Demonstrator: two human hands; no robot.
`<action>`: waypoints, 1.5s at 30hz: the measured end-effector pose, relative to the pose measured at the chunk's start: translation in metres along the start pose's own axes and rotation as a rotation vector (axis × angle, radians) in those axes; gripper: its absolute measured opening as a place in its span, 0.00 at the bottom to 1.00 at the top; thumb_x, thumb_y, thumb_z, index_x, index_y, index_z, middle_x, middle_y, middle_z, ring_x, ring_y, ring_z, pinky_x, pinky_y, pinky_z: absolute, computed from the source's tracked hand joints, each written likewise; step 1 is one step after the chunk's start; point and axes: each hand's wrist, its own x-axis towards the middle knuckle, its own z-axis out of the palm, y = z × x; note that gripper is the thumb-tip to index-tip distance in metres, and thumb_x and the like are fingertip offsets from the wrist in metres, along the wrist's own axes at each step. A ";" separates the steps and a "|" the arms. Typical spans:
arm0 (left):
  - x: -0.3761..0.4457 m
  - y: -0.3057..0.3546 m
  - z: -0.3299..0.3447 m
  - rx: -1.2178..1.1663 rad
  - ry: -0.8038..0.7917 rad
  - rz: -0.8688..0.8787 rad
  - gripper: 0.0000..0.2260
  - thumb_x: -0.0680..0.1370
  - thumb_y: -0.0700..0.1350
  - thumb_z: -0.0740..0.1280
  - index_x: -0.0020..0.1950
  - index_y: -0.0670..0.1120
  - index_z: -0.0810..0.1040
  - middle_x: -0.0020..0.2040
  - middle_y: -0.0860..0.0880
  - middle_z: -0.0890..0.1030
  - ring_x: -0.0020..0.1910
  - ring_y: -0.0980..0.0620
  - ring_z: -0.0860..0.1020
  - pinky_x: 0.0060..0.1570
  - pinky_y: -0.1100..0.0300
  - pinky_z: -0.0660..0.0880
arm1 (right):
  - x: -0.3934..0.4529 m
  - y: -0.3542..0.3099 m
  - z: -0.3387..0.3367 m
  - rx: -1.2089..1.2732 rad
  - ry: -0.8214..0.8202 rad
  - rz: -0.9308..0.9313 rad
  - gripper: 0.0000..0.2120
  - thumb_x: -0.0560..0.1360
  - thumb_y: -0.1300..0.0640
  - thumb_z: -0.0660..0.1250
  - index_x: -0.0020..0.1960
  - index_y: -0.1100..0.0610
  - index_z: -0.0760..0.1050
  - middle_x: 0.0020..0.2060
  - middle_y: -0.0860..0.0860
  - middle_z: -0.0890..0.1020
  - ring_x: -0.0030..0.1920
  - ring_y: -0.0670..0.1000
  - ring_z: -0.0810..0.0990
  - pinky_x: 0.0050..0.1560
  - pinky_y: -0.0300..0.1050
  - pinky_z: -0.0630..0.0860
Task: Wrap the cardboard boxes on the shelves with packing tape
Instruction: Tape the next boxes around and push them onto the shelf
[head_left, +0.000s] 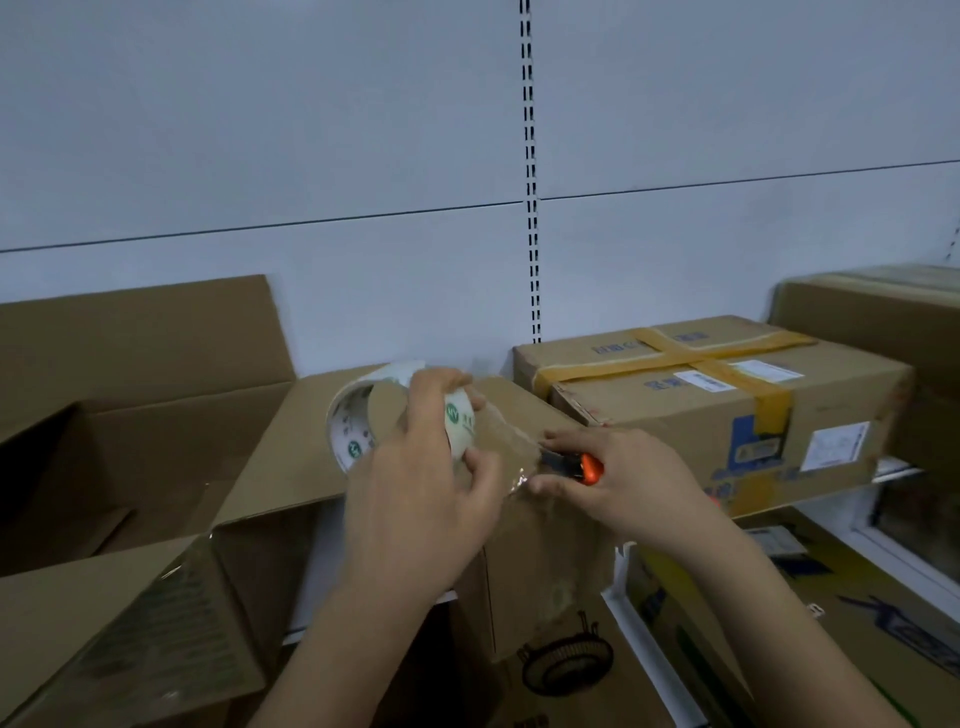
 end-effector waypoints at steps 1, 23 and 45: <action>0.010 0.000 0.003 0.013 -0.018 -0.011 0.21 0.73 0.43 0.66 0.60 0.58 0.62 0.46 0.56 0.80 0.30 0.58 0.76 0.27 0.59 0.73 | 0.006 0.001 0.002 0.048 0.005 0.004 0.40 0.63 0.22 0.53 0.69 0.39 0.72 0.67 0.35 0.74 0.66 0.44 0.73 0.61 0.45 0.74; 0.097 -0.072 0.063 0.086 -0.638 -0.056 0.11 0.79 0.49 0.65 0.57 0.54 0.65 0.34 0.51 0.75 0.33 0.54 0.74 0.34 0.57 0.69 | 0.117 0.056 -0.015 -0.094 0.215 -0.024 0.32 0.79 0.35 0.55 0.76 0.53 0.66 0.75 0.51 0.67 0.73 0.56 0.64 0.71 0.51 0.60; -0.026 -0.093 -0.051 -0.549 -1.112 -0.501 0.12 0.78 0.36 0.65 0.57 0.51 0.75 0.39 0.43 0.83 0.32 0.47 0.80 0.36 0.56 0.77 | 0.019 -0.036 0.091 -0.072 0.385 0.061 0.43 0.61 0.22 0.58 0.66 0.48 0.70 0.67 0.48 0.71 0.72 0.55 0.62 0.71 0.67 0.60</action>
